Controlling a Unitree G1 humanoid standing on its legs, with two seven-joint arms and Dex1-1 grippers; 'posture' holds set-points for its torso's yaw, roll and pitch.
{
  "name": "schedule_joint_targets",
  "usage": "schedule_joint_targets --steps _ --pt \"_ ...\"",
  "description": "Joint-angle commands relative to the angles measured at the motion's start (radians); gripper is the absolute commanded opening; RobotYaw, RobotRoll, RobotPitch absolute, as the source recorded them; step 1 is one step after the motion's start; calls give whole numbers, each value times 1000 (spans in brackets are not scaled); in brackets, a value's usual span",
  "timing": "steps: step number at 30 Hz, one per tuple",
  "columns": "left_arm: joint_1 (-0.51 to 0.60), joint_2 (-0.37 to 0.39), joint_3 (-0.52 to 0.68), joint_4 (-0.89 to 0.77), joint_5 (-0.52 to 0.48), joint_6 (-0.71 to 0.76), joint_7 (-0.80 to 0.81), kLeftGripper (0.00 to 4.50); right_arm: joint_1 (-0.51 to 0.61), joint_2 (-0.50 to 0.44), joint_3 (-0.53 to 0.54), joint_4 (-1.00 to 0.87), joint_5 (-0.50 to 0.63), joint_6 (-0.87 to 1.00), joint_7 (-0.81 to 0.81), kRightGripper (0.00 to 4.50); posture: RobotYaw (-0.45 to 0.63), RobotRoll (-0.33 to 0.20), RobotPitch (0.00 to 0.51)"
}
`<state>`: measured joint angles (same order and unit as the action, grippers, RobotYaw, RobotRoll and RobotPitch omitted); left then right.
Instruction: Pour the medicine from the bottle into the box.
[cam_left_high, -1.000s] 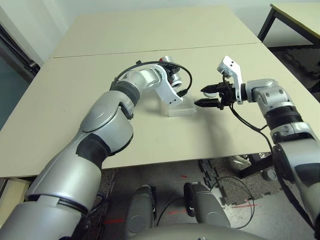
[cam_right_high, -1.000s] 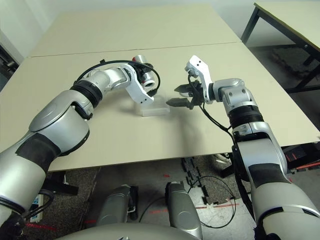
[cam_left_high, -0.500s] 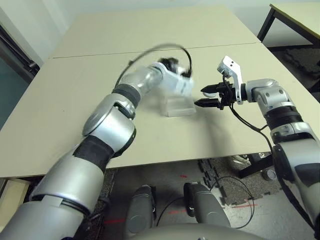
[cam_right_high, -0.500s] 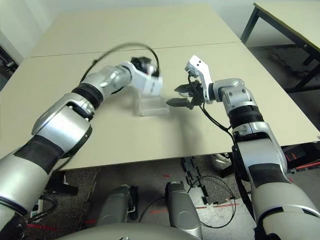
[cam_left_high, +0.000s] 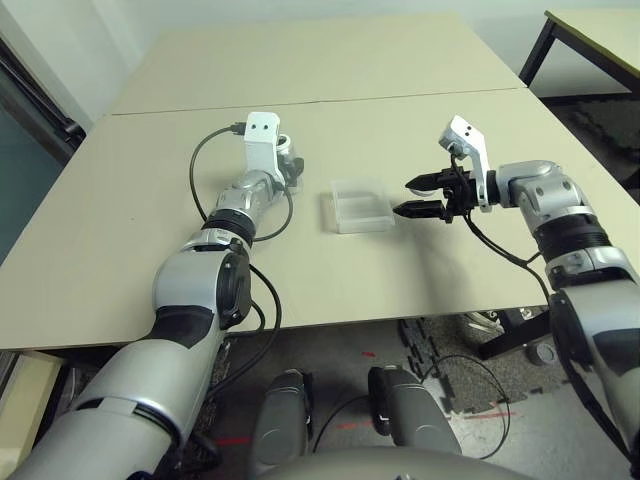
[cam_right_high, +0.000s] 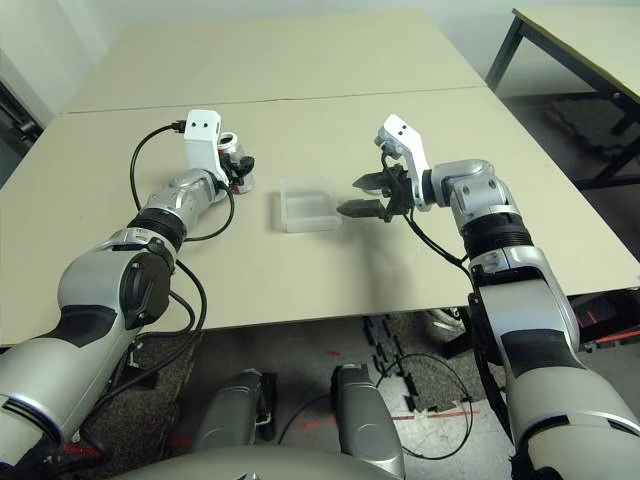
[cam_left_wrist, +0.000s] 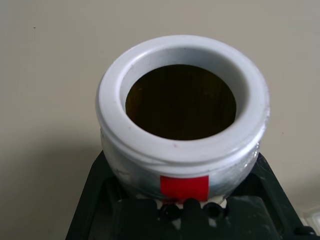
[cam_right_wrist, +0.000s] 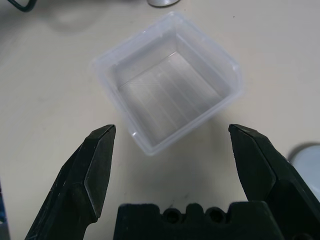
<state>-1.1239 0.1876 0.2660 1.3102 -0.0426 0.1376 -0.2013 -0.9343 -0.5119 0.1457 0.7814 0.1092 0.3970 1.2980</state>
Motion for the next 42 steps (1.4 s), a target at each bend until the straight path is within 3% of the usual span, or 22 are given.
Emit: schedule_joint_targets --steps 1,6,9,14,18,22,25,28,31,42 --pt "38 16 5 24 -2 35 34 2558 13 -7 11 -21 -7 10 12 4500 -5 0 71" --pt "3 34 -26 23 30 3 32 2558 10 -7 8 -14 -10 6 8 4500 -5 0 69" --pt "-52 53 -126 18 125 -79 10 2558 7 -6 8 -7 -12 2 8 4500 -1 0 68" --pt "-201 95 -538 17 518 -357 -11 2557 0 -1 8 7 -21 -8 6 4500 10 0 67" --pt "-333 120 -904 22 868 -549 136 2557 -7 3 12 23 -30 -24 8 4500 17 0 67" --pt "-369 89 -1184 37 1127 -608 273 2556 -24 14 12 52 -41 -43 4 4500 23 0 62" --pt "-355 56 -1319 49 1246 -613 346 2556 -33 22 10 70 -47 -54 2 4500 15 0 58" --pt "-338 18 -1390 59 1305 -598 378 2556 -35 25 7 77 -52 -61 2 4500 4 0 57" --pt "-333 -6 -1378 67 1290 -588 380 2556 -34 23 6 77 -52 -62 3 4500 -3 0 59" --pt "-329 21 -1329 77 1251 -555 360 2556 -16 15 6 52 -47 -52 12 4500 3 0 65"
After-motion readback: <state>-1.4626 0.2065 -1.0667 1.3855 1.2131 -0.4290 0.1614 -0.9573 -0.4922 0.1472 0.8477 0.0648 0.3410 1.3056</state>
